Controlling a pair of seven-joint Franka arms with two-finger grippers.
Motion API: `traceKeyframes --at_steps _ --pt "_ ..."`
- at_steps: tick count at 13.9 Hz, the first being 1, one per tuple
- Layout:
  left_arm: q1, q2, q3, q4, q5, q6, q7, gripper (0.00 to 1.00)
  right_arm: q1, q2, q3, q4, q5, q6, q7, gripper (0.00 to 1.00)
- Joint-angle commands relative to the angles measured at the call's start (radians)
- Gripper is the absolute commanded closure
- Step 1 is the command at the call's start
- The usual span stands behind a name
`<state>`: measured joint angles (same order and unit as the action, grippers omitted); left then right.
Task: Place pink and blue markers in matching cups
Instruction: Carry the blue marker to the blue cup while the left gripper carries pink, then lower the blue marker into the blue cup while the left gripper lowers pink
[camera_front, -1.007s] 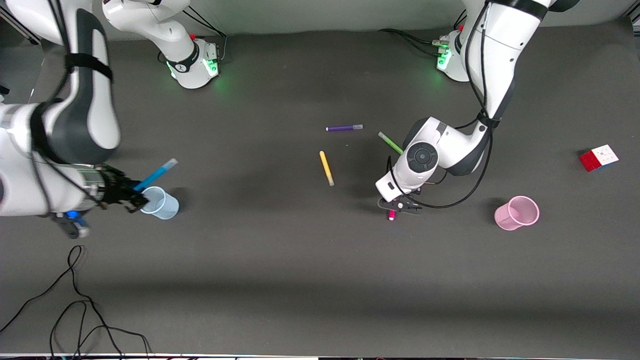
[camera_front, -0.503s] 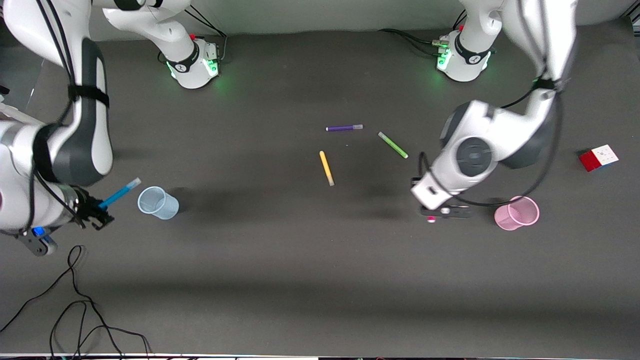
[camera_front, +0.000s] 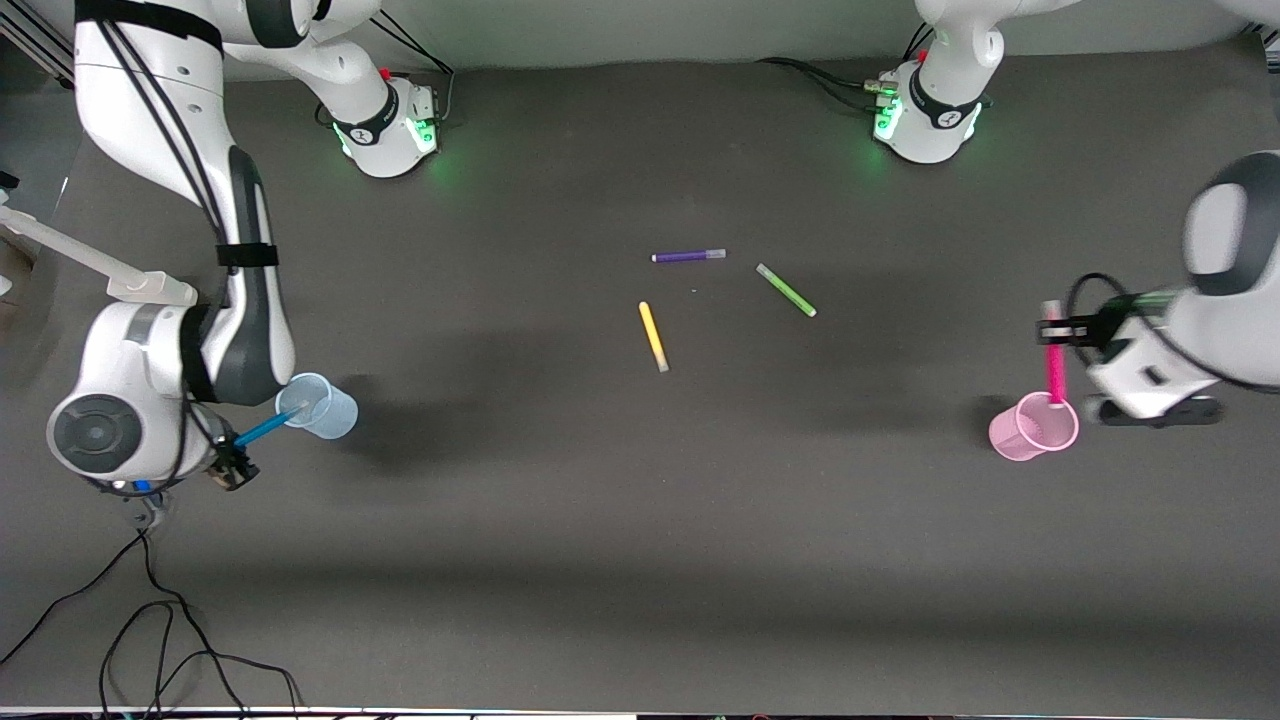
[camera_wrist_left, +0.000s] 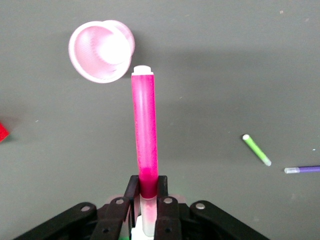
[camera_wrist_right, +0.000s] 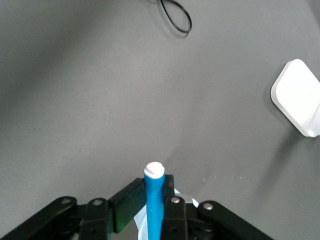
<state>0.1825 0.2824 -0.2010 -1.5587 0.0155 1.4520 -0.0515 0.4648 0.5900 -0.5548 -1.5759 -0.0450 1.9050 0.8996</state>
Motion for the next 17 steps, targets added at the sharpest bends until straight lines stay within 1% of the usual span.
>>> traceKeyframes --at_steps 1,3,4,5,7,8,9,12,15,16,17 --pt "0.005 0.056 -0.009 0.031 0.030 -0.025 0.004 0.95 0.035 -0.041 -0.011 -0.065 -0.030 0.035 0.048 1.00" --pt "0.011 0.127 -0.008 0.080 0.044 -0.038 0.001 0.95 0.057 -0.042 -0.011 -0.113 -0.059 0.077 0.064 1.00" --pt "0.011 0.174 -0.009 0.116 0.070 -0.070 0.001 0.95 0.058 -0.042 -0.011 -0.127 -0.079 0.083 0.071 1.00" --pt "0.011 0.231 -0.008 0.170 0.083 -0.109 0.002 0.95 0.058 -0.042 -0.011 -0.133 -0.101 0.083 0.074 1.00" --pt "0.012 0.349 -0.006 0.309 0.084 -0.206 0.001 0.95 0.058 -0.042 -0.011 -0.151 -0.142 0.083 0.079 1.00" --pt "0.017 0.398 0.009 0.368 0.084 -0.241 0.002 0.95 0.058 -0.041 -0.010 -0.156 -0.154 0.085 0.097 1.00" --pt "0.017 0.431 0.023 0.403 0.083 -0.260 0.004 0.97 0.058 -0.039 -0.011 -0.156 -0.156 0.092 0.119 1.00" --pt "0.032 0.471 0.034 0.408 0.083 -0.260 0.004 0.98 0.055 -0.036 -0.010 -0.156 -0.154 0.123 0.196 1.00" --pt "0.034 0.498 0.040 0.411 0.081 -0.246 0.002 0.98 0.055 -0.038 -0.020 -0.156 -0.156 0.120 0.217 1.00" --pt "0.034 0.507 0.040 0.411 0.081 -0.243 0.002 0.98 0.057 -0.039 -0.022 -0.156 -0.156 0.118 0.238 0.90" --pt "0.034 0.517 0.043 0.410 0.081 -0.245 0.002 0.98 0.057 -0.042 -0.022 -0.156 -0.156 0.111 0.245 0.76"
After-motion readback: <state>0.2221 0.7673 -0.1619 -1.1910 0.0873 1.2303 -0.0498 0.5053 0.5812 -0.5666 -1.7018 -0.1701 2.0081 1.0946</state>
